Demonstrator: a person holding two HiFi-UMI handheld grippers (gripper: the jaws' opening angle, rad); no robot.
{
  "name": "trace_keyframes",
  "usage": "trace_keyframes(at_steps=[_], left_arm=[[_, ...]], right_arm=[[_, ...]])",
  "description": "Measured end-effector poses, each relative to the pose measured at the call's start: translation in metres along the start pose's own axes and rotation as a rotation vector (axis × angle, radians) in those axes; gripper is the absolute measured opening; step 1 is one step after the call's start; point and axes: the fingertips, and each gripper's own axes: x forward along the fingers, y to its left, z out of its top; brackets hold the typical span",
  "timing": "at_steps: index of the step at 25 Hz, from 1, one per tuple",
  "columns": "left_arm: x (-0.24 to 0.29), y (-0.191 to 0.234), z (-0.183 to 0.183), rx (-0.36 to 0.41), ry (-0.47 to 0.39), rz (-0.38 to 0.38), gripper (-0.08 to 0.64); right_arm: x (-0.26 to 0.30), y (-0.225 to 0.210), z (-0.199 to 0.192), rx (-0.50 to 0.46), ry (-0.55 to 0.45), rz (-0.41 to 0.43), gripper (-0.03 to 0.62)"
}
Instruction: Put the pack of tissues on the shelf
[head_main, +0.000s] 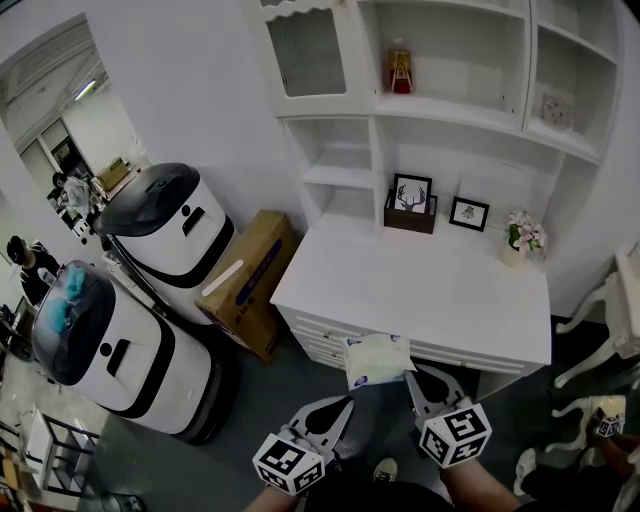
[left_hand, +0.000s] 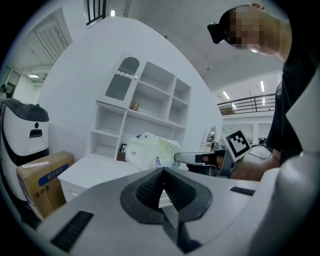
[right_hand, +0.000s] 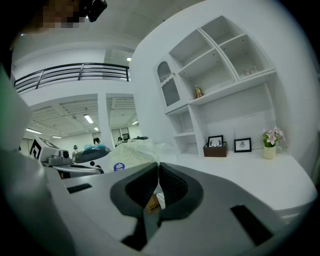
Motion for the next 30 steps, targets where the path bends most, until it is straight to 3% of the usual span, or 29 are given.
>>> trace_keyframes(at_steps=[30], left_arm=[[-0.01, 0.079, 0.019, -0.011, 0.012, -0.008, 0.003]], right_arm=[[0.074, 0.017, 0.01, 0.014, 0.01, -0.039, 0.008]])
